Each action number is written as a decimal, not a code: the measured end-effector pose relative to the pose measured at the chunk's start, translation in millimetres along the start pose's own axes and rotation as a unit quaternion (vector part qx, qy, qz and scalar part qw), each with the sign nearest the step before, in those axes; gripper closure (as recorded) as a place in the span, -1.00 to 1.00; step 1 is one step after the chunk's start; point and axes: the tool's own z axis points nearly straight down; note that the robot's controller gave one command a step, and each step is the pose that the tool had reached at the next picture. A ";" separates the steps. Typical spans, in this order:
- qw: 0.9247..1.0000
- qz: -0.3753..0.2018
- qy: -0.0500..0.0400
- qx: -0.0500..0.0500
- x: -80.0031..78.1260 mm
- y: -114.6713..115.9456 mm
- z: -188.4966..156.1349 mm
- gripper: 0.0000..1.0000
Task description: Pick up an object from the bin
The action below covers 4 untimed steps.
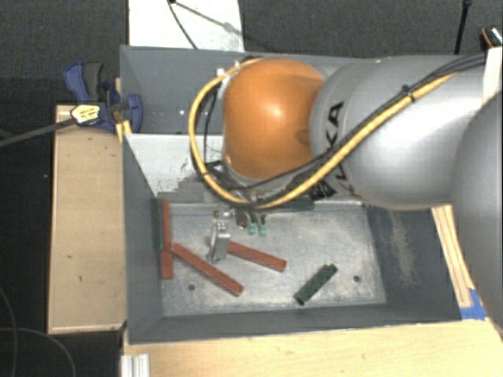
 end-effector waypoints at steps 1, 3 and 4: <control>0.998 -0.070 0.003 0.001 -6.4 -37.5 162.8 -1.00; 0.998 -0.066 -0.001 0.000 -8.7 -36.2 157.9 -1.00; 0.995 -0.103 -0.002 0.000 -47.5 -19.9 157.9 -1.00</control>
Offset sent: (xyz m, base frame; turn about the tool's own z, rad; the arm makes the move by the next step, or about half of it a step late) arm 0.0069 -0.0363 -0.1595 -0.1412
